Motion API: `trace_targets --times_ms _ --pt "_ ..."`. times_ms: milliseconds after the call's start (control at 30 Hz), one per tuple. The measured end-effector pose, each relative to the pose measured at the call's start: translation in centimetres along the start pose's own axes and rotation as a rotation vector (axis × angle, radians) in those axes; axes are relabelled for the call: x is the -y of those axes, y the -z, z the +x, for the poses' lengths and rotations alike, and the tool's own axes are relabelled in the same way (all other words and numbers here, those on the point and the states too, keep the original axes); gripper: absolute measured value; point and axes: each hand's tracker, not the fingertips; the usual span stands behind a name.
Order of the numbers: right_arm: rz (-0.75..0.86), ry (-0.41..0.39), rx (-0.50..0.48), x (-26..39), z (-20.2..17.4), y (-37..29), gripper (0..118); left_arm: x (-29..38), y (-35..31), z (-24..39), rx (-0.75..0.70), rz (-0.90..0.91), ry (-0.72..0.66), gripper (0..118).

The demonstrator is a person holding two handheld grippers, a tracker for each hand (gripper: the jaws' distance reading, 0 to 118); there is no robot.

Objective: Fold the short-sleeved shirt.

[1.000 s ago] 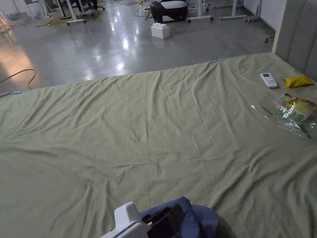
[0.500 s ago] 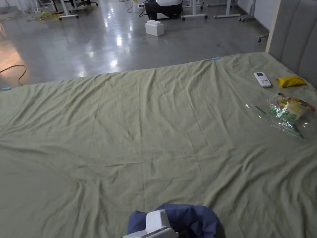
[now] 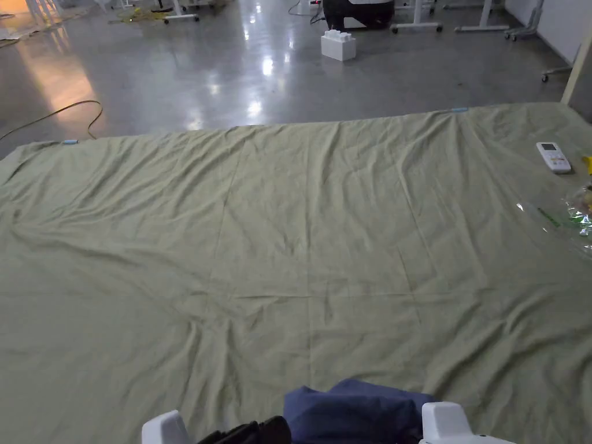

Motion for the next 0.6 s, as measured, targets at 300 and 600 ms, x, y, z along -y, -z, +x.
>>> trace_targets --times_ms 300,600 --pt "0.043 -0.082 0.034 0.3 -1.3 -0.4 0 0.0 8.5 -6.2 0.167 -0.216 -0.178 102" --pt "0.037 0.015 -0.018 0.2 0.0 -0.4 0 1.0 11.4 -4.3 0.127 -0.309 -0.063 41"
